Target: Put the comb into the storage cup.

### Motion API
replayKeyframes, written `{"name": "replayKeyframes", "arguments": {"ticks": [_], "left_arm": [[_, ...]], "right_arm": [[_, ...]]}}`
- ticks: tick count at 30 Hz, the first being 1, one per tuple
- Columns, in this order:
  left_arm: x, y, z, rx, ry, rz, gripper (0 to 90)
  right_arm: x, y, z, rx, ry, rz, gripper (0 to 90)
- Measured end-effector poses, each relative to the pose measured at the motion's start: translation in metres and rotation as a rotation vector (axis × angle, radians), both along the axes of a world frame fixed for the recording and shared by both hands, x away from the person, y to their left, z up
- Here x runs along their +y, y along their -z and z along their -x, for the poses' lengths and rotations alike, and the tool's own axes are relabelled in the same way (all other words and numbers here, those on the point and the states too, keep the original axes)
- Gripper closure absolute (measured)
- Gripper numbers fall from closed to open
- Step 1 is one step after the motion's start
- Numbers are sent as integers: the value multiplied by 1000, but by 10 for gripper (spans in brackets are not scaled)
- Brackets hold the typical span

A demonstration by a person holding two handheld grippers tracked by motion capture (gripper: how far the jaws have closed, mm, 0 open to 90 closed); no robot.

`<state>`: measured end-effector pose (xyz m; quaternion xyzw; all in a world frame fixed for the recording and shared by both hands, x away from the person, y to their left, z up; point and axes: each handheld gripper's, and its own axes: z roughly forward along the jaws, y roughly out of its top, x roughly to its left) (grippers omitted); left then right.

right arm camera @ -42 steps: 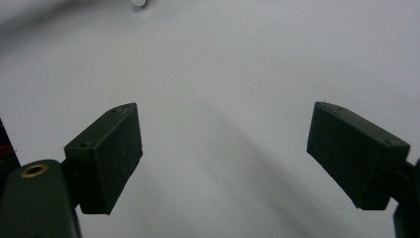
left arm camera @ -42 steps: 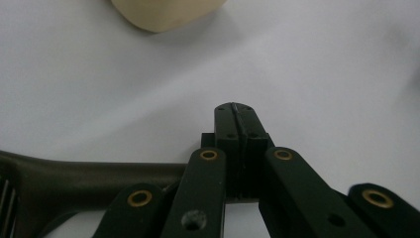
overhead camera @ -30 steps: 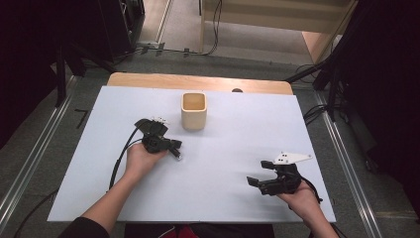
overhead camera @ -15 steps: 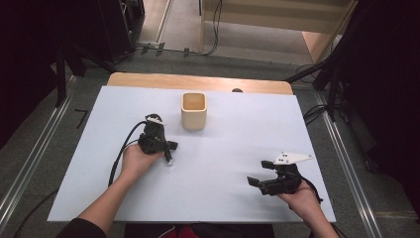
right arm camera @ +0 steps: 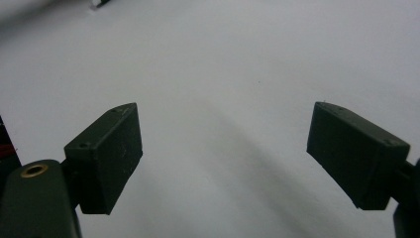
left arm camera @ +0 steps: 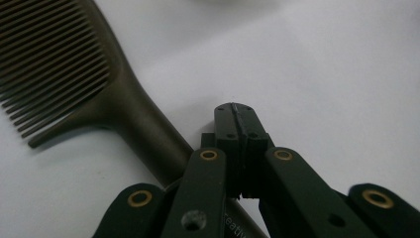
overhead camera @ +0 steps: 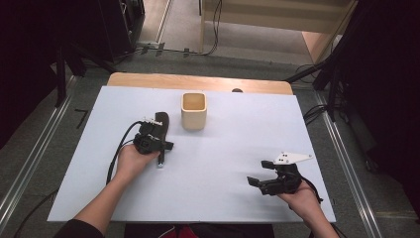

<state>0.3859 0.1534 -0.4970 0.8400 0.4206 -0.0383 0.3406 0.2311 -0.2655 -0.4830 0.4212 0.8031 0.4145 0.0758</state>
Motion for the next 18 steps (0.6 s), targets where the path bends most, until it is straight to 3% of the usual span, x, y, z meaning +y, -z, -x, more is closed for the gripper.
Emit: {"name": "replayKeyframes", "arguments": {"ticks": [14,18], "left_arm": [[9,-2,1,10,-11,6,900],[11,-3,2,8,-1,-9,900]], "right_arm": [[1,0,-1,1,-4,1,123],[1,0,-1,1,-5,1,123]]}}
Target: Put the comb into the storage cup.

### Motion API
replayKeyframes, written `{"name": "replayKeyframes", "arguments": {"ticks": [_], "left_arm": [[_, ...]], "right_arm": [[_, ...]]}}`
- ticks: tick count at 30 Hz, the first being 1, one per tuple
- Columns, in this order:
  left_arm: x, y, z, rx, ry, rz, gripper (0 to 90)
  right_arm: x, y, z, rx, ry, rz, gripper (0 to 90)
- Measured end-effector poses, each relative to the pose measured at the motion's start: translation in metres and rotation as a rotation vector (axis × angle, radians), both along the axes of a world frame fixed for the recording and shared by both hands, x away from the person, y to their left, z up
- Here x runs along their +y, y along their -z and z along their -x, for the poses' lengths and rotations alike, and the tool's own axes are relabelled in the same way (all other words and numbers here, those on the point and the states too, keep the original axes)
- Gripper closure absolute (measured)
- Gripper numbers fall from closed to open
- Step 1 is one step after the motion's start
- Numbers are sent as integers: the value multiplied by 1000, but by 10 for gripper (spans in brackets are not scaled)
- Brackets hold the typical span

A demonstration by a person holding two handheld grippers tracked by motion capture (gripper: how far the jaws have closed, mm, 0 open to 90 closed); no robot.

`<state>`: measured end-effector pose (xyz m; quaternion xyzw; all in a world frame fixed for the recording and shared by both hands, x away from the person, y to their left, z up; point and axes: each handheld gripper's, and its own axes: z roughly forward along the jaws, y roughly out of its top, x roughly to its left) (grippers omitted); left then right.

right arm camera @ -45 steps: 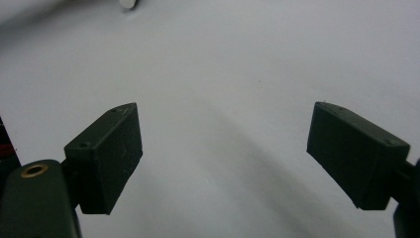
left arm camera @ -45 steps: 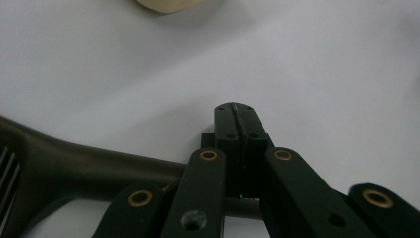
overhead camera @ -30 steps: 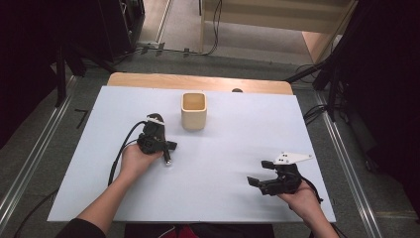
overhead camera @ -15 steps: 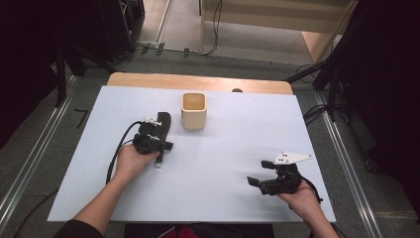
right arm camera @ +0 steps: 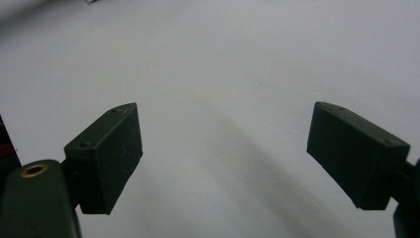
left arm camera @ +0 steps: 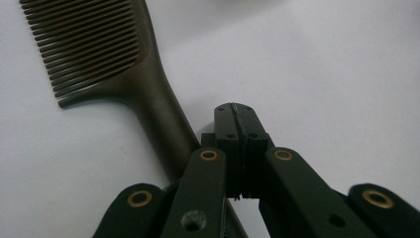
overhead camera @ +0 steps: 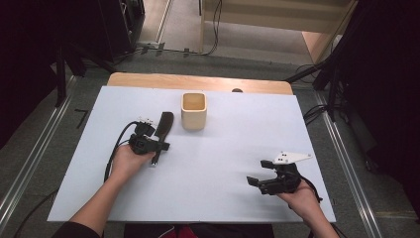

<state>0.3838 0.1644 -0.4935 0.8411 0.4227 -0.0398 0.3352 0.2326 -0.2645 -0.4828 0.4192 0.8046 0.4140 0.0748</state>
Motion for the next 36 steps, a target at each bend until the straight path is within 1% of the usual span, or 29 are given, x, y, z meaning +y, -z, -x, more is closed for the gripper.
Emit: {"name": "replayKeyframes", "arguments": {"ticks": [4,5,9,19,25,26,27,28,32,36], "left_arm": [[-1,1,1,9,9,-11,900],[-1,1,1,2,11,-16,900],[1,0,2,5,17,-27,900],[10,-2,6,25,11,-28,900],[23,-2,8,33,-5,-28,900],[23,-2,8,33,-5,-28,900],[27,-2,8,36,-11,-29,900],[27,-2,8,36,-11,-29,900],[38,-3,9,36,-34,-25,900],[46,-4,10,34,-44,-26,900]], "right_arm": [[0,0,0,0,-1,1,123],[0,0,0,1,-1,1,123],[0,0,0,1,-3,2,123],[0,0,0,-1,-2,3,124],[0,0,0,-1,-2,4,123],[0,0,0,-2,-3,5,123],[0,0,0,-1,-3,4,123],[0,0,0,-1,-2,5,123],[0,0,0,-1,-3,4,123],[0,0,0,1,-3,4,123]]}}
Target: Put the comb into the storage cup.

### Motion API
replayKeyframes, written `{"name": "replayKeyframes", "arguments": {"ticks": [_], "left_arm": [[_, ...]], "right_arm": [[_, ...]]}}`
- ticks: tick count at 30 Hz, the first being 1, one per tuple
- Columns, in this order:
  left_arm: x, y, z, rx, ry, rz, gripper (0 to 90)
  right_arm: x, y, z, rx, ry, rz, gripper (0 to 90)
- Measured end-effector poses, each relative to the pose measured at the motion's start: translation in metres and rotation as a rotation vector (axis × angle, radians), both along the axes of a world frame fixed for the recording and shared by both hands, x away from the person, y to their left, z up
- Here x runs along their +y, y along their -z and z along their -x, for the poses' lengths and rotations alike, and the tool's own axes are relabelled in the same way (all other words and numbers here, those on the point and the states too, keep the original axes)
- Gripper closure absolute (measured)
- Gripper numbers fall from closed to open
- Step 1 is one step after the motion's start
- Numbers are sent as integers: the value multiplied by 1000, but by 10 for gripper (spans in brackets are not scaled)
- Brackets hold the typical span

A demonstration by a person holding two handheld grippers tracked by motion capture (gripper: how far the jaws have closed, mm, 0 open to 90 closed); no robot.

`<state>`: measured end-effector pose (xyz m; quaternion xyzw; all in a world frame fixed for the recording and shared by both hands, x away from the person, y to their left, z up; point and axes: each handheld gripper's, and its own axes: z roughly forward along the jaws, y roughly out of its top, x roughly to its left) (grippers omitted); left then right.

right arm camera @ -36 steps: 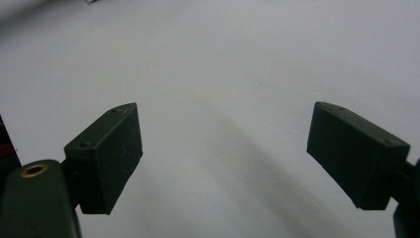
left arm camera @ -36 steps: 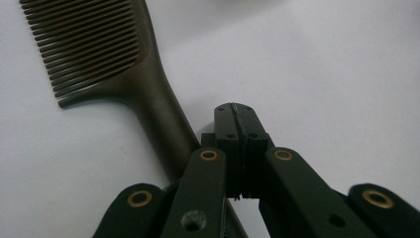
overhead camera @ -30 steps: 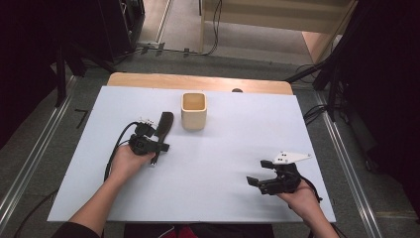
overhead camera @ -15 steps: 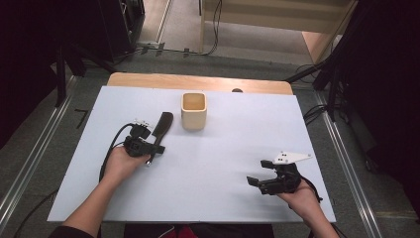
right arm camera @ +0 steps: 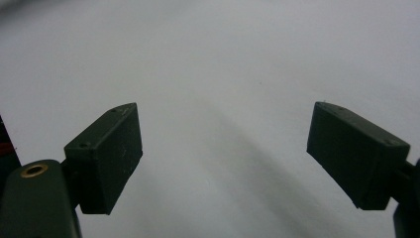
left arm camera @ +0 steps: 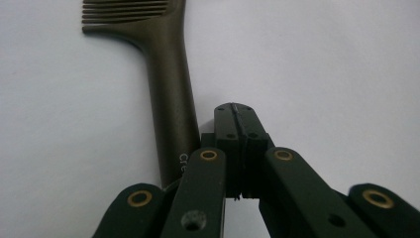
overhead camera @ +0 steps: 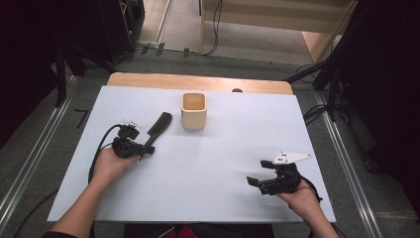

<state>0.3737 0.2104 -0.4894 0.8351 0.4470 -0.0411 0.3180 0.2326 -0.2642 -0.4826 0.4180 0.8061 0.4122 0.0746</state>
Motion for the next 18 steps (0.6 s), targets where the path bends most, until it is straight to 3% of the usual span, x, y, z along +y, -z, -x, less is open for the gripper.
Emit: {"name": "replayKeyframes", "arguments": {"ticks": [18], "left_arm": [[22,-1,0,-5,-35,-9,900]], "right_arm": [[1,1,0,0,-8,4,123]]}}
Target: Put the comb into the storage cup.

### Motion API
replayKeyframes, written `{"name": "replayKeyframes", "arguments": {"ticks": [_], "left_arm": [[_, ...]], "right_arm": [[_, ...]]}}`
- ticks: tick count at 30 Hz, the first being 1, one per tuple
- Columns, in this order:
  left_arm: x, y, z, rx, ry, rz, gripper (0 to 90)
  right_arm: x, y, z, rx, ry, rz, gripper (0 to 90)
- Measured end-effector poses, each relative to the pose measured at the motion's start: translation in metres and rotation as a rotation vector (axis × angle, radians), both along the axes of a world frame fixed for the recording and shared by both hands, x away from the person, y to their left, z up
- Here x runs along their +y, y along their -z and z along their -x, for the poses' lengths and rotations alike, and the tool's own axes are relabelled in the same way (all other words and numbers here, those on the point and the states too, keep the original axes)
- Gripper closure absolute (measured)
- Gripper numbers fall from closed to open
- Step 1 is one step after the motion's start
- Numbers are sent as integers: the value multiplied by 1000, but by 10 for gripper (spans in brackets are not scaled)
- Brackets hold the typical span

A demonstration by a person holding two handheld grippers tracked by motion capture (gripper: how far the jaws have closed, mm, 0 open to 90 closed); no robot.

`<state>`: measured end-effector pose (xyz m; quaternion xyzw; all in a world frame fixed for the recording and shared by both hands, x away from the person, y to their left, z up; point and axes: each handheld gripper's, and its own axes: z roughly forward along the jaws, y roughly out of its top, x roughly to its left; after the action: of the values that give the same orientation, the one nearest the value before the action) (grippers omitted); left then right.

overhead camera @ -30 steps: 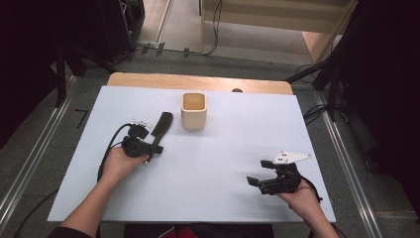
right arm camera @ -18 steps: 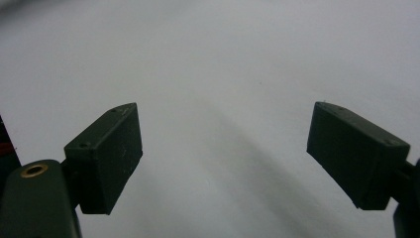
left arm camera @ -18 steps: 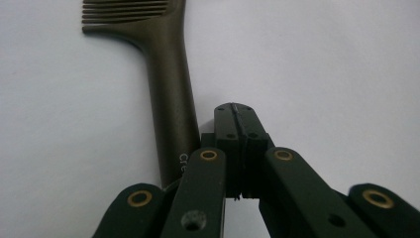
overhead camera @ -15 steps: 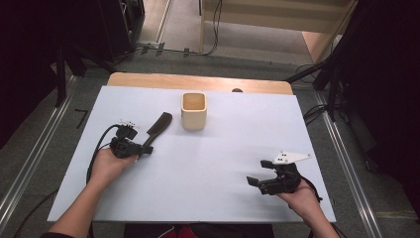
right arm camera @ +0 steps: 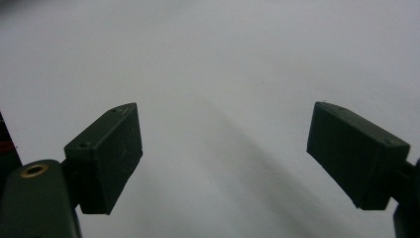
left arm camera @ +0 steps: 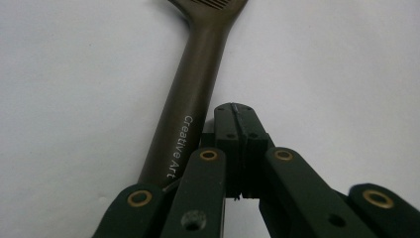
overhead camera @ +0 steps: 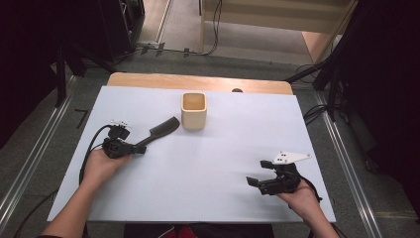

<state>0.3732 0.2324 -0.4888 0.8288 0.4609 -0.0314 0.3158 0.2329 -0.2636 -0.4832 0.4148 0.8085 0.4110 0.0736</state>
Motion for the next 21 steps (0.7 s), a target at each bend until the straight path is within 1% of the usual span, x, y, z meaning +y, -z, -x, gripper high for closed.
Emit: {"name": "replayKeyframes", "arguments": {"ticks": [2,3,4,5,6,7,8,9,10,11,12,14,16,17,18,19,20,21], "left_arm": [[0,0,0,8,6,17,891],[0,0,0,8,6,17,873],[0,-1,0,4,15,32,873],[-2,-3,2,-7,36,48,857],[-3,-5,3,-11,42,62,842],[-3,-5,3,-11,42,62,826],[-5,-8,5,-19,50,78,813],[-5,-8,5,-19,50,78,802],[-6,-9,6,-24,57,86,780],[-7,-11,7,-25,66,96,780],[-8,-14,11,-40,76,105,721],[-8,-17,16,-68,89,121,660],[-7,-20,21,-77,96,142,621],[-7,-20,21,-77,96,142,598],[-6,-22,26,-96,109,160,576],[-6,-22,26,-96,109,160,551],[-5,-23,29,-103,111,169,551],[-4,-24,33,-118,113,179,515]], "right_arm": [[0,0,0,1,0,1,123],[0,0,0,1,-1,1,123],[0,0,0,1,-1,1,123],[0,0,0,1,-1,1,123],[0,0,0,1,0,0,123],[0,0,0,1,0,0,123],[0,0,0,3,0,0,123],[0,0,0,2,-1,0,123],[0,0,0,1,-1,0,123],[0,0,0,1,-1,0,123],[0,0,0,0,0,-2,123],[0,0,0,0,-1,-2,123],[0,0,0,0,0,-1,123],[0,0,0,0,0,-1,123],[0,0,0,-1,-1,-1,123],[0,0,0,-1,-1,-1,123],[0,0,0,0,-1,-1,123],[0,0,0,-1,0,-1,123]]}}
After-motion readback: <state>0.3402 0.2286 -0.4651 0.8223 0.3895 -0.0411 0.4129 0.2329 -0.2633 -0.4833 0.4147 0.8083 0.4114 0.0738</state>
